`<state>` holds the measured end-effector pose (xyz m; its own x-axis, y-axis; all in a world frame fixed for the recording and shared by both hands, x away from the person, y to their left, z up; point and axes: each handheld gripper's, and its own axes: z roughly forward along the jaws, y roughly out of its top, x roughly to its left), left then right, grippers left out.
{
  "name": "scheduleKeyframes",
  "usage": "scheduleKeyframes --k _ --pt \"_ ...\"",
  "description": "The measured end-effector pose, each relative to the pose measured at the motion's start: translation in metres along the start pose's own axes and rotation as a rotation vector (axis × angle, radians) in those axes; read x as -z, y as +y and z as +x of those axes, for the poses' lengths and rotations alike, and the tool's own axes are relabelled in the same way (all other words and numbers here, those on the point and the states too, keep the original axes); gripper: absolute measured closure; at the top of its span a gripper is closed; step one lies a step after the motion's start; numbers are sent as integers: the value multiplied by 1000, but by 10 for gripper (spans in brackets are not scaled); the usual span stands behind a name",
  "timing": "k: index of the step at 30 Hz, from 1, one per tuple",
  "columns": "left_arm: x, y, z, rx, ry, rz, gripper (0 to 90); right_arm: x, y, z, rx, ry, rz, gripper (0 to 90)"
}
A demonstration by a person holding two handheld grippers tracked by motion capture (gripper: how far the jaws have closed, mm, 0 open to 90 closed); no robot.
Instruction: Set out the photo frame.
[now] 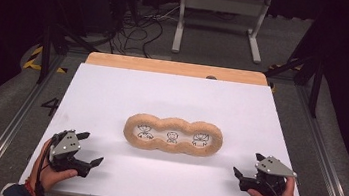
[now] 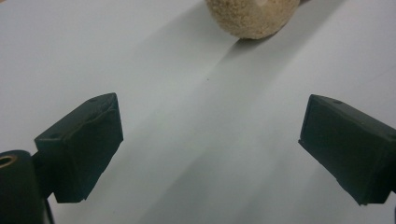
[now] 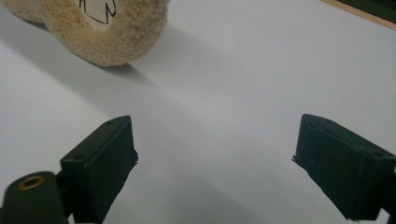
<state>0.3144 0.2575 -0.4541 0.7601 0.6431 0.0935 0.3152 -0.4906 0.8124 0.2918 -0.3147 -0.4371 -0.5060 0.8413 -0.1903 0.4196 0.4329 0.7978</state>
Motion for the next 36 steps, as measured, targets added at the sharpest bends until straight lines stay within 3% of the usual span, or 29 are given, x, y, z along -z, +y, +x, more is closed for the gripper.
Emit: scheduleKeyframes --k 9,14,21,36 --pt "12 -15 8 61 44 -22 60 4 -11 -5 -30 -12 -11 118" --pt "14 -14 2 48 58 -21 59 2 -7 -2 -21 -30 -9 103" --pt "10 -15 4 54 36 -11 60 0 -7 1 -12 -51 -9 99" --pt "8 -15 4 49 33 -6 58 -1 -7 3 -7 -64 -5 102"
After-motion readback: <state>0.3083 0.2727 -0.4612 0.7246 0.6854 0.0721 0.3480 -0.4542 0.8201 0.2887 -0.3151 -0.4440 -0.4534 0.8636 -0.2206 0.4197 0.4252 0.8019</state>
